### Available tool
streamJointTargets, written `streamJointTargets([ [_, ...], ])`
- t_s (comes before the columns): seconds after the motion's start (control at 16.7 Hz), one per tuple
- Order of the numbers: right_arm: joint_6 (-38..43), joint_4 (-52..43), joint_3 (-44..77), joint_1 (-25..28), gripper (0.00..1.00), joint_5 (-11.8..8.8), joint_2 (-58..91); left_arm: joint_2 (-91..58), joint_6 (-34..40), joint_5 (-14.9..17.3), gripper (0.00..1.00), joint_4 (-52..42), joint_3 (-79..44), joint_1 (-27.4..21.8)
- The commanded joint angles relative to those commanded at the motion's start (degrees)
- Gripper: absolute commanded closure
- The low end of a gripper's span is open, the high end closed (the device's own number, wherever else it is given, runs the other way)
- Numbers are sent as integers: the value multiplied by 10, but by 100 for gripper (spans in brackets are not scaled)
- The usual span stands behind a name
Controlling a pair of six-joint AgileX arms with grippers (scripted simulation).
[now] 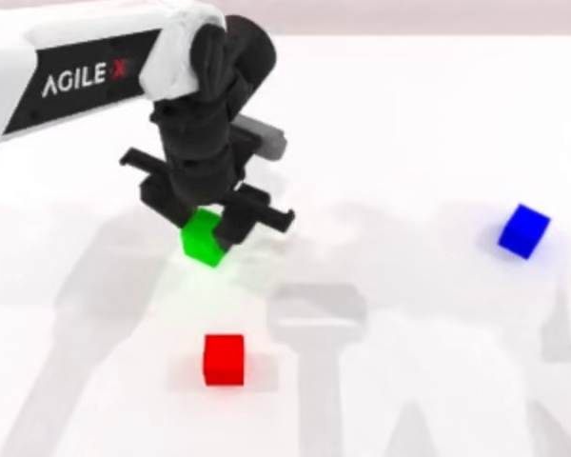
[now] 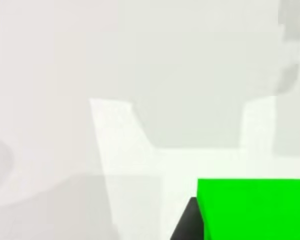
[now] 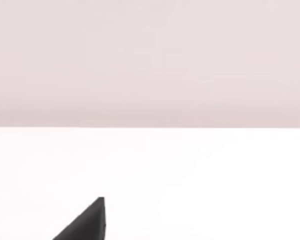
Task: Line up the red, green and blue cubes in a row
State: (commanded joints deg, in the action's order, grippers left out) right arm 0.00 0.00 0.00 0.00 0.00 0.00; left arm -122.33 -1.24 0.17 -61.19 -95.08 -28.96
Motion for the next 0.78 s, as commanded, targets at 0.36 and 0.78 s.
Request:
streamJointTargets([
  [0.36,0,0,0,0,0,0,0,12,1,0,100,-27,-20,2],
  [0.78,0,0,0,0,0,0,0,20,128,-6,100,-39,-16,-60],
])
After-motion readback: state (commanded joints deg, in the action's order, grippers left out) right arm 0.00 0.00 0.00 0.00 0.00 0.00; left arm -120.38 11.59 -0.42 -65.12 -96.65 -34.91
